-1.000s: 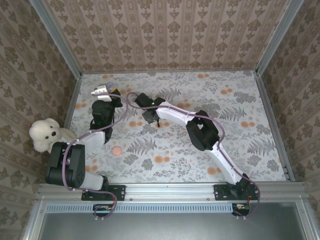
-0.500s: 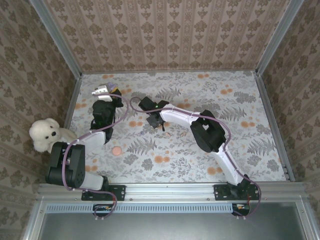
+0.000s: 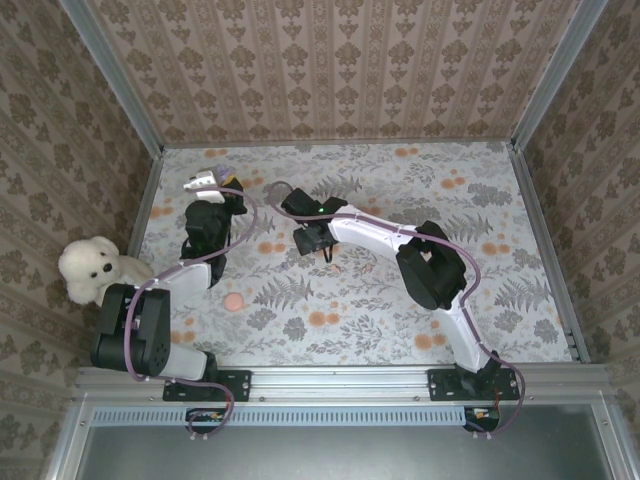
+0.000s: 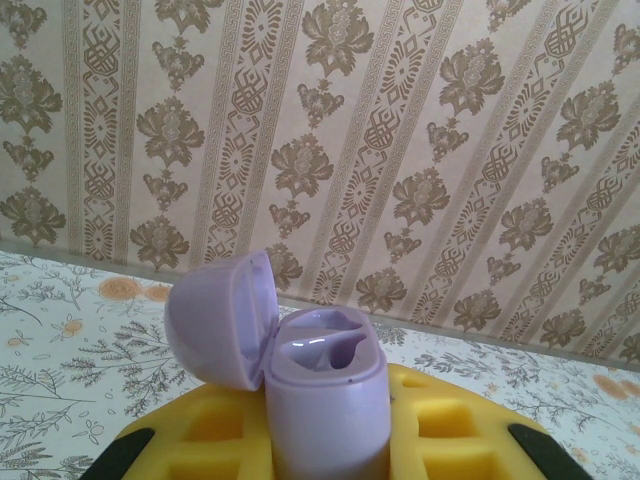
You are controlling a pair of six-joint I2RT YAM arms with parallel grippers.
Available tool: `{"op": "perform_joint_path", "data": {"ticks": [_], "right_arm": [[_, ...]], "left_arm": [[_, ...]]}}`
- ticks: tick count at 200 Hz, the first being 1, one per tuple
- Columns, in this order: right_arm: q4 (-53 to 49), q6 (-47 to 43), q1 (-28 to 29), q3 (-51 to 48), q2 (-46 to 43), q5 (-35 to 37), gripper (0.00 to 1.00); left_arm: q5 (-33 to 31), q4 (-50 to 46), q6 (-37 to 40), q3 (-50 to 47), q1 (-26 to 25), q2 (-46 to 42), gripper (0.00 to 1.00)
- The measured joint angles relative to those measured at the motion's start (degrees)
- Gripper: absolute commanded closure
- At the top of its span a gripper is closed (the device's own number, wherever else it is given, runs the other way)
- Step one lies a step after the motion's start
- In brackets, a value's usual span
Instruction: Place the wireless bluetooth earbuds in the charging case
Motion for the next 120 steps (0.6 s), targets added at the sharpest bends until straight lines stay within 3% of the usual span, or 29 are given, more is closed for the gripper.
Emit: {"op": "perform_joint_path", "data": {"ticks": [69, 120], "right_arm": [[0.61, 22.69, -0.07, -4.31, 0.00, -0.63, 0.48], [0.90, 29.92, -0.22, -4.63, 0.11, -0.61, 0.53]], "left_arm": [[0.00, 0.00, -0.24, 0.00, -0.04, 0.00, 1.00], [0.00, 0.00, -0.24, 0.00, -0.04, 0.00, 1.00]]}}
